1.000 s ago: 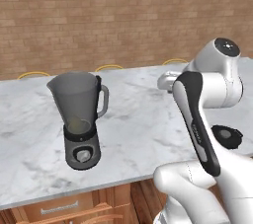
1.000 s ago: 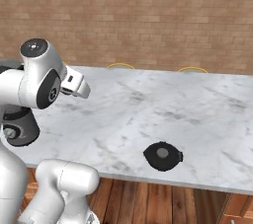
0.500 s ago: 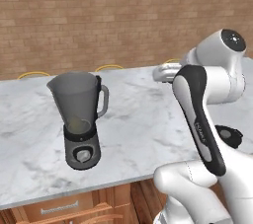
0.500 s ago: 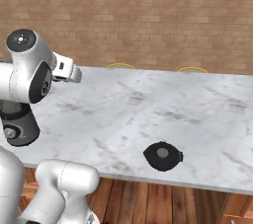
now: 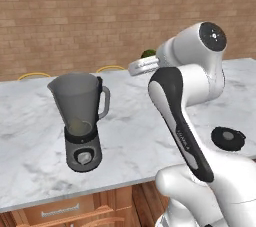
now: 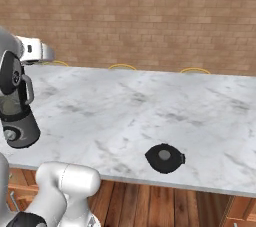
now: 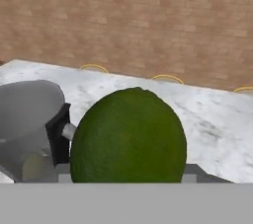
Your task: Grab the lime and lemon from the fridge, place them in the blender, close the lid, and turn on the blender to create a marinade.
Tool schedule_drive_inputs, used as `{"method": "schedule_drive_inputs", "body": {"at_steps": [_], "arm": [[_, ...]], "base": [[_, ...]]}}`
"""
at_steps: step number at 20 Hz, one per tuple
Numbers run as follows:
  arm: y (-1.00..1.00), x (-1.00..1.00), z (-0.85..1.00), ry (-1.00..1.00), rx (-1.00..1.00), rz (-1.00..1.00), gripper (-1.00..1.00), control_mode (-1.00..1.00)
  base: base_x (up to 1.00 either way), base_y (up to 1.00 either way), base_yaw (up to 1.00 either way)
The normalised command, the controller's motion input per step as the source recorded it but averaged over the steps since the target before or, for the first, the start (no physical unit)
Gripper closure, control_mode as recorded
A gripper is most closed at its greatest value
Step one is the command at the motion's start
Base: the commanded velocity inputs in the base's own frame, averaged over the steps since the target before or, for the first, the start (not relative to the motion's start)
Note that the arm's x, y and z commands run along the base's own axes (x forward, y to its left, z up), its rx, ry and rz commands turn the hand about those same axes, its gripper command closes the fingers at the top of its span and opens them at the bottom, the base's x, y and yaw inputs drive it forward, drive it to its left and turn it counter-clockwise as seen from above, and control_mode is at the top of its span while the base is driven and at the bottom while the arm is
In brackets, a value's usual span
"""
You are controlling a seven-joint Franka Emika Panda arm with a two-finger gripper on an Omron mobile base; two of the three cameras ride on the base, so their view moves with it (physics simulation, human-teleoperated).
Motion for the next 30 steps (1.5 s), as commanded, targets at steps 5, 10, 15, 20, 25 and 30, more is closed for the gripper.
{"method": "schedule_drive_inputs", "body": {"at_steps": [5, 10, 15, 20, 25, 30], "arm": [[0.72, 0.00, 0.46, -0.11, -0.14, 0.12, 1.00, -1.00], [0.78, 0.04, 0.04, 0.10, -0.14, 0.10, 1.00, -1.00], [0.85, 0.22, -0.13, 0.21, -0.13, 0.10, 1.00, -1.00], [0.53, 0.55, -0.34, 0.19, -0.05, 0.04, 1.00, -1.00], [0.13, 0.53, -0.54, 0.16, 0.00, 0.04, 1.00, -1.00], [0.15, 0.46, -0.53, 0.10, 0.00, 0.02, 1.00, -1.00]], "base": [[0.00, 0.00, 0.00], [0.00, 0.00, 0.00], [0.00, 0.00, 0.00], [0.00, 0.00, 0.00], [0.00, 0.00, 0.00], [0.00, 0.00, 0.00]]}}
